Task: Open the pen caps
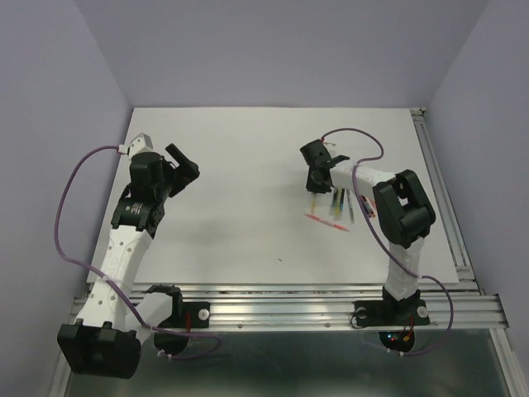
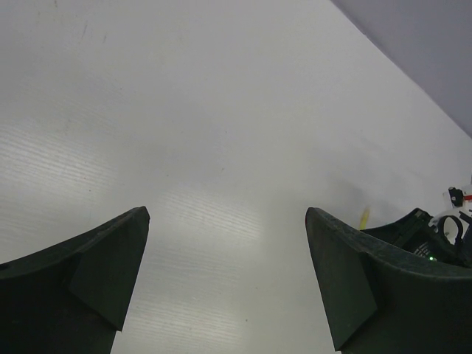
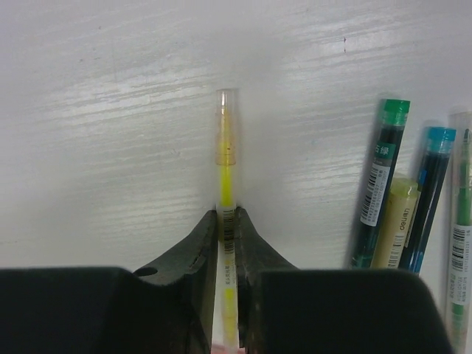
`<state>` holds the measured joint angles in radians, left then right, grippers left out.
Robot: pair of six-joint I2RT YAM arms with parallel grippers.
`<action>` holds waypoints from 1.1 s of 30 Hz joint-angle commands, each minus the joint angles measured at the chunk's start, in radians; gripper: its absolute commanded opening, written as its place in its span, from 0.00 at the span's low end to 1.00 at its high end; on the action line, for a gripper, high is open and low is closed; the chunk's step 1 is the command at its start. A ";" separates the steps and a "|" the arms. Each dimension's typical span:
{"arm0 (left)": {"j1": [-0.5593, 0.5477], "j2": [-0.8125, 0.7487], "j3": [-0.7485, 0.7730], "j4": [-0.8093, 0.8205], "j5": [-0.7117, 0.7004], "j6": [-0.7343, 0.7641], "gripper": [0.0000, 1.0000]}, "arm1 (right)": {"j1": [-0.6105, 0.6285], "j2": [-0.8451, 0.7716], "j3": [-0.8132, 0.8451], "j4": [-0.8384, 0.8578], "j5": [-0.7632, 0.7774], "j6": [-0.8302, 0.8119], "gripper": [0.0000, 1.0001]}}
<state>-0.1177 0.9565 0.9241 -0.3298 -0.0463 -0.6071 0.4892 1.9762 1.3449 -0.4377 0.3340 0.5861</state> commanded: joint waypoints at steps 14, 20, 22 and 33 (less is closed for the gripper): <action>-0.036 -0.094 -0.114 0.315 0.575 0.015 0.99 | 0.008 -0.287 -0.145 0.414 -0.302 0.024 0.01; -0.242 -0.061 -0.214 0.620 0.665 -0.054 0.99 | 0.009 -0.482 -0.326 0.677 -0.609 0.176 0.01; -0.328 -0.029 -0.212 0.666 0.658 -0.051 0.99 | 0.012 -0.502 -0.349 0.720 -0.664 0.221 0.01; -0.451 0.175 -0.145 0.761 0.646 -0.071 0.99 | 0.034 -0.654 -0.426 0.795 -0.636 0.346 0.01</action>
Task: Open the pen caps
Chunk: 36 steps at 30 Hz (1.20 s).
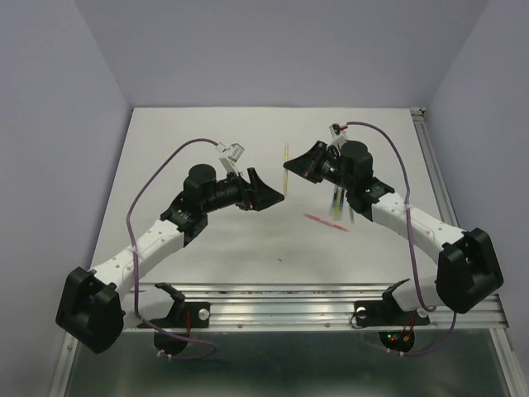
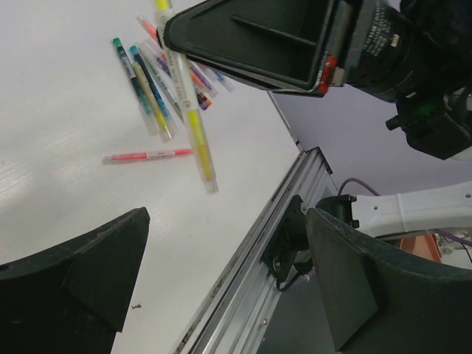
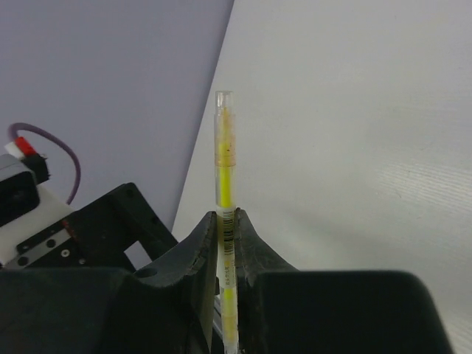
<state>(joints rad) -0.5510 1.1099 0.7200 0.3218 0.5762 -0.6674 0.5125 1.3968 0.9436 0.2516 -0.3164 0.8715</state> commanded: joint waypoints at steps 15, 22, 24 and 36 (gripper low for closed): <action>-0.044 0.116 0.090 0.192 0.045 -0.038 0.87 | 0.035 -0.062 -0.006 0.092 0.049 0.121 0.01; -0.044 0.123 0.090 0.212 0.051 -0.049 0.82 | 0.052 -0.035 0.000 0.126 0.051 0.170 0.01; -0.044 0.126 0.093 0.218 0.054 -0.047 0.78 | 0.057 -0.030 0.003 0.120 0.048 0.172 0.01; -0.046 0.114 0.050 0.249 0.088 -0.067 0.52 | 0.063 -0.012 -0.002 0.135 0.111 0.190 0.01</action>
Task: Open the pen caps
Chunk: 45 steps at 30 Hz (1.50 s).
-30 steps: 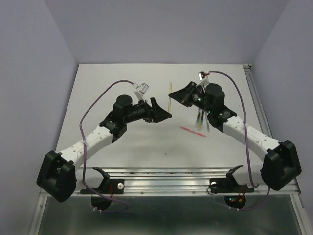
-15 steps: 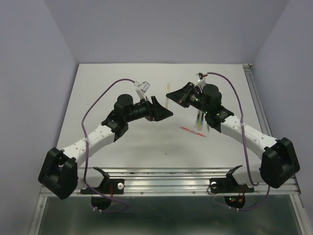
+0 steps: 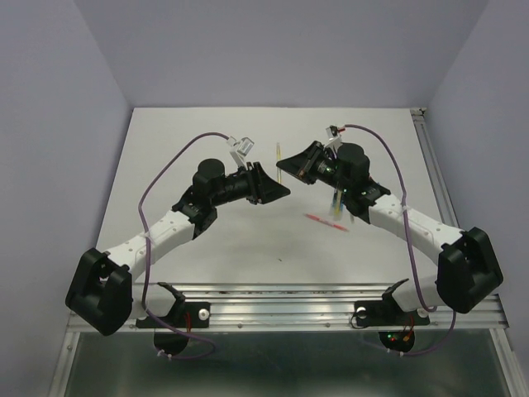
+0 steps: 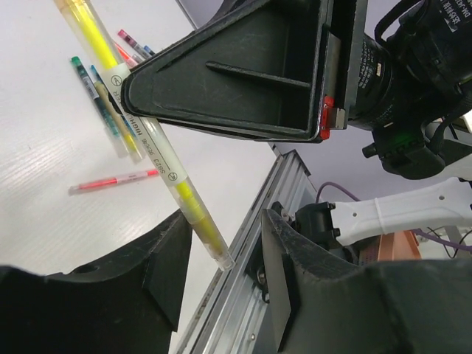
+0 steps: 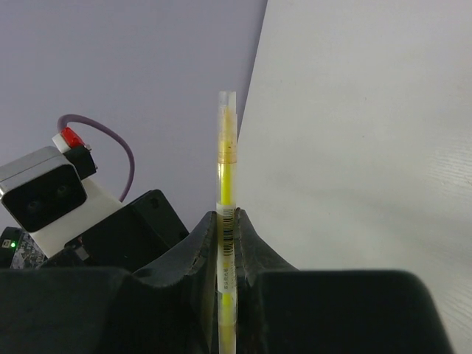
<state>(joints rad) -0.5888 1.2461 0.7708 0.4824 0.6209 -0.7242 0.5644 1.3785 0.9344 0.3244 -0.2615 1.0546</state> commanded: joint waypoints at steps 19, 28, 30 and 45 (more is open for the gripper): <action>-0.008 -0.027 -0.018 0.087 -0.003 -0.038 0.00 | 0.017 -0.035 -0.075 0.107 0.081 0.022 0.01; -0.008 -0.016 -0.005 0.022 -0.024 -0.046 0.00 | 0.017 -0.010 -0.049 0.039 0.022 -0.074 0.30; -0.008 -0.010 -0.004 0.013 -0.029 -0.049 0.00 | 0.017 -0.004 -0.045 0.038 0.030 -0.071 0.29; -0.008 0.021 0.028 -0.071 -0.036 -0.027 0.00 | 0.017 0.076 0.009 0.059 -0.004 -0.079 0.26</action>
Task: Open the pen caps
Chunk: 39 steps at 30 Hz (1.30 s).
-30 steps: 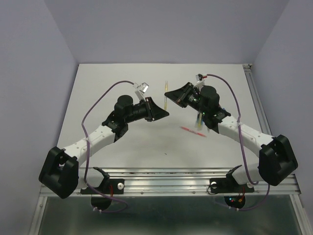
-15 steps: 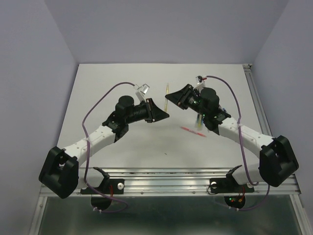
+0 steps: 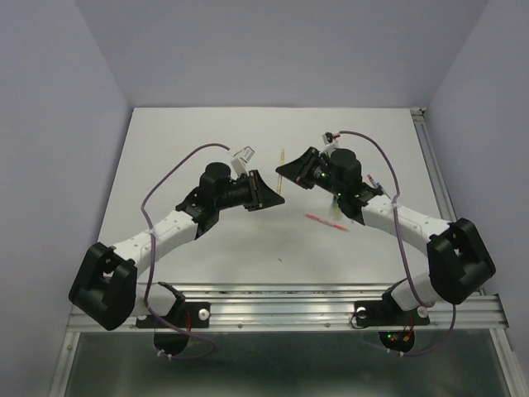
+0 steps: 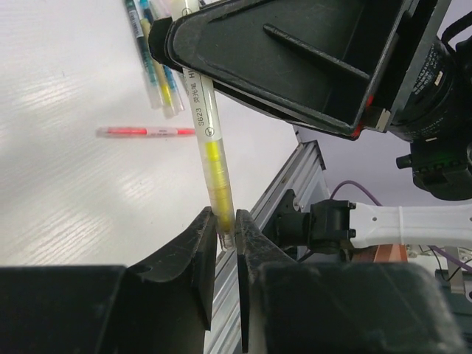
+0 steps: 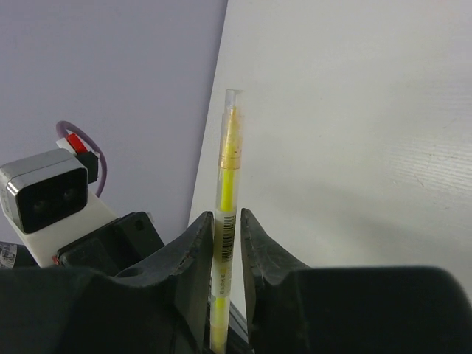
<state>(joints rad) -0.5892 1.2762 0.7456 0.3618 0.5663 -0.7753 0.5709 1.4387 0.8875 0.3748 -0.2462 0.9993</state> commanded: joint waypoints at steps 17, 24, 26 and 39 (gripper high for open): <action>-0.014 -0.274 -0.204 -0.173 -0.072 -0.047 0.00 | -0.120 0.060 0.255 -0.166 0.398 -0.217 0.01; -0.012 -0.425 -0.296 -0.308 -0.224 -0.061 0.00 | -0.180 0.132 0.281 -0.163 0.276 -0.266 0.01; -0.006 -0.394 -0.272 -0.326 -0.293 -0.036 0.00 | -0.180 0.167 0.284 -0.181 0.216 -0.303 0.01; 0.170 0.216 0.081 -0.467 -0.370 0.149 0.00 | -0.180 0.426 0.399 -0.468 0.168 -0.562 0.01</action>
<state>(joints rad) -0.4221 1.4120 0.7341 -0.0326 0.2356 -0.6956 0.3912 1.8404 1.2068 -0.0425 -0.0868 0.5106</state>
